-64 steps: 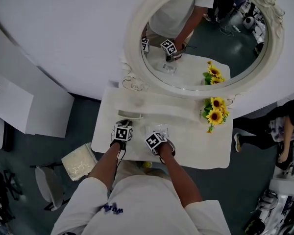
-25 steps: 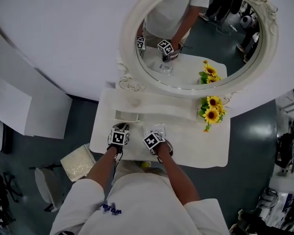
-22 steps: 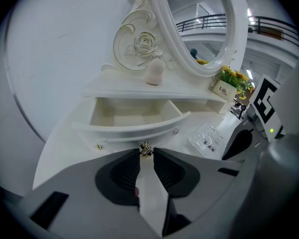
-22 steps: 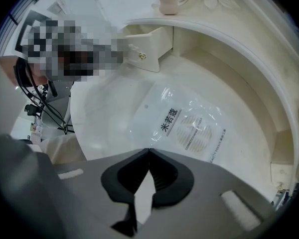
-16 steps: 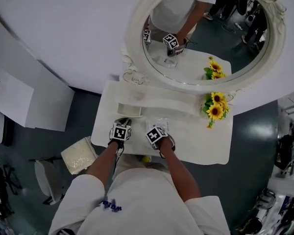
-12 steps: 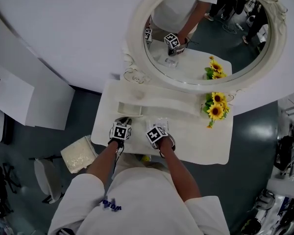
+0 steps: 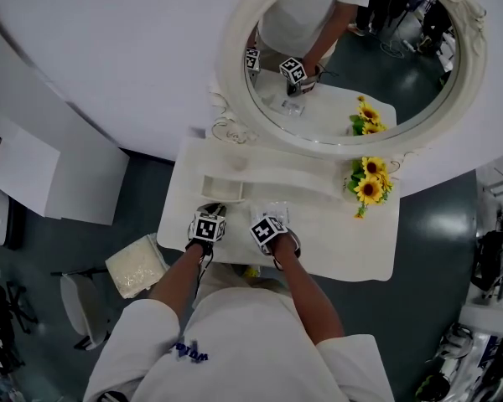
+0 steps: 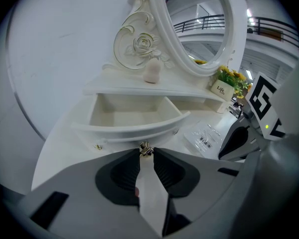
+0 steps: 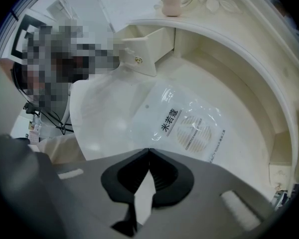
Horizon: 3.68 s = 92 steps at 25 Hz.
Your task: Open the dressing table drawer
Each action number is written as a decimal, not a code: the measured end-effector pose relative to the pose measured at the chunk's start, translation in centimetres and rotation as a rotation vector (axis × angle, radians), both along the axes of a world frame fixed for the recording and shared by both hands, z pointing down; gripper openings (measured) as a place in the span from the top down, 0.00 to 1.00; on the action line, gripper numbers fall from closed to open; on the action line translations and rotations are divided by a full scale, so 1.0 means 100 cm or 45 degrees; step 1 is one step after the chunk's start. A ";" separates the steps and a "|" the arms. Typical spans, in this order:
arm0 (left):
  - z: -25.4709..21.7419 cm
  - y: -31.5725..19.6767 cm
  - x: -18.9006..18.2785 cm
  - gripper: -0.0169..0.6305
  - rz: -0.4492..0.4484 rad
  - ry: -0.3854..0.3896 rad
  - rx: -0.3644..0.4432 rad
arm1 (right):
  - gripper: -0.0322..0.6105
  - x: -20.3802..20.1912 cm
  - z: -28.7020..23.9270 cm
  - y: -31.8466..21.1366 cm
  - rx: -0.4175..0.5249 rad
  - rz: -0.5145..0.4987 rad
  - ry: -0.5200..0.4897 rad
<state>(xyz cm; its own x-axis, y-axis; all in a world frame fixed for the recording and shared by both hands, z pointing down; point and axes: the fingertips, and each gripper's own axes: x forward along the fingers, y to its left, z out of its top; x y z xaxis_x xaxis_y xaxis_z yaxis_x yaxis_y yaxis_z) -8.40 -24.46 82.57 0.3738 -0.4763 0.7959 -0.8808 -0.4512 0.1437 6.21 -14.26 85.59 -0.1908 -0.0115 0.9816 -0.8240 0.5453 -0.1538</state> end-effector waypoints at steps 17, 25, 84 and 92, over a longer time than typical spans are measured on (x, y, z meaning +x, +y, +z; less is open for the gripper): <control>0.001 0.008 0.001 0.83 0.018 0.010 0.001 | 0.93 0.000 0.002 -0.002 0.007 0.004 0.005; 0.000 0.012 0.000 0.83 0.024 0.011 -0.002 | 0.93 0.001 0.001 0.000 0.004 0.013 0.015; 0.002 0.034 -0.001 0.83 0.050 0.010 -0.018 | 0.93 0.002 0.001 -0.001 0.023 0.040 -0.002; 0.001 0.034 -0.002 0.83 0.052 0.007 -0.017 | 0.93 0.002 0.000 -0.001 0.017 0.041 0.000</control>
<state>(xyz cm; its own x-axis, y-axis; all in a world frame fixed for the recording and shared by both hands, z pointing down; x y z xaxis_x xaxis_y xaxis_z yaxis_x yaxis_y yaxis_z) -8.60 -21.11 82.63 0.3972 -0.4500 0.7998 -0.8608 -0.4850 0.1546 6.37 -14.31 85.56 -0.1903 -0.0310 0.9812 -0.8413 0.5203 -0.1467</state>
